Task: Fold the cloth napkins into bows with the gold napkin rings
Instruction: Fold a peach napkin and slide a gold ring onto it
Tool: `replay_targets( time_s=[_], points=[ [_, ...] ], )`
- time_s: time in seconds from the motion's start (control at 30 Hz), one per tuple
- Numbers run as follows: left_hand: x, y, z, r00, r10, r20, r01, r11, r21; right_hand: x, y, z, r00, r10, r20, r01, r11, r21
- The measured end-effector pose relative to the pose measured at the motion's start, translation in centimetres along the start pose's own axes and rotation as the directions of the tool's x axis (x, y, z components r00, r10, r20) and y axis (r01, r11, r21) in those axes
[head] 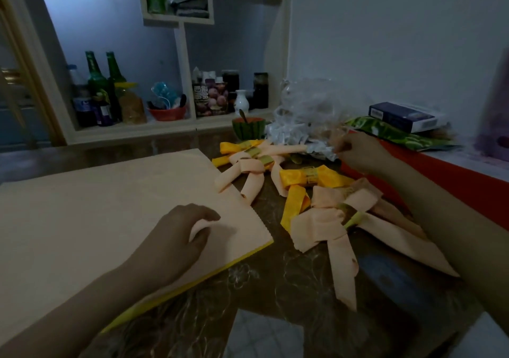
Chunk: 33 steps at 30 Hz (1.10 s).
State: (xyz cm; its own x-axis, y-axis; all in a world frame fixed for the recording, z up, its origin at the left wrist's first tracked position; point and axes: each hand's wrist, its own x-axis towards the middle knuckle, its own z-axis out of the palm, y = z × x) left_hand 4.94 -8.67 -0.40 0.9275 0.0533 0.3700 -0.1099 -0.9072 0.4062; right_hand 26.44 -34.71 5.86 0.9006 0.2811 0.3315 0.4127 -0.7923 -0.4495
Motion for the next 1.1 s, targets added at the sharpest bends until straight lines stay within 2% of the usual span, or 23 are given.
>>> replay_targets(
  time_s=[0.17,0.27,0.5,0.7,0.77,0.83,0.9,0.97,1.03,1.1],
  points=[
    [8.7,1.6,1.2,0.997,0.006,0.072,-0.012,0.996,0.084,6.3,1.0,2.9,0.977,0.068,0.201,-0.055,0.996,-0.071],
    [14.5,1.6,2.9,0.993,0.053,0.103,-0.061,0.995,0.075,10.5,1.4,4.7,0.969,0.076,0.236,-0.055,0.994,-0.096],
    [26.0,0.4,8.5,0.989,0.04,0.146,-0.046,0.998,0.038,15.9,1.9,8.7,0.929,0.085,0.36,-0.054,0.994,-0.096],
    [31.1,1.5,12.5,0.978,0.07,0.196,-0.06,0.997,-0.056,17.0,3.6,8.5,0.948,0.037,0.316,-0.046,0.999,0.019],
    [31.4,1.3,13.7,0.966,0.06,0.25,-0.067,0.998,0.017,16.9,4.1,7.8,0.958,0.026,0.285,-0.042,0.998,0.049],
    [31.0,0.8,14.1,0.958,0.062,0.28,-0.111,0.98,0.165,16.6,4.5,6.9,0.965,0.028,0.259,-0.055,0.993,0.1],
    [30.0,0.4,14.0,0.955,0.107,0.278,-0.187,0.942,0.278,16.1,4.6,6.0,0.969,0.006,0.248,-0.038,0.992,0.123],
    [28.9,0.0,13.7,0.944,0.155,0.29,-0.247,0.918,0.311,15.5,4.6,5.2,0.971,-0.024,0.238,-0.005,0.993,0.118],
    [28.0,-0.7,13.2,0.942,0.134,0.308,-0.217,0.942,0.254,15.0,4.6,4.8,0.97,-0.033,0.239,0.001,0.991,0.131],
    [27.7,-1.5,12.7,0.952,0.065,0.3,-0.122,0.977,0.175,14.7,4.7,4.8,0.969,-0.034,0.244,-0.004,0.989,0.151]
  ],
)
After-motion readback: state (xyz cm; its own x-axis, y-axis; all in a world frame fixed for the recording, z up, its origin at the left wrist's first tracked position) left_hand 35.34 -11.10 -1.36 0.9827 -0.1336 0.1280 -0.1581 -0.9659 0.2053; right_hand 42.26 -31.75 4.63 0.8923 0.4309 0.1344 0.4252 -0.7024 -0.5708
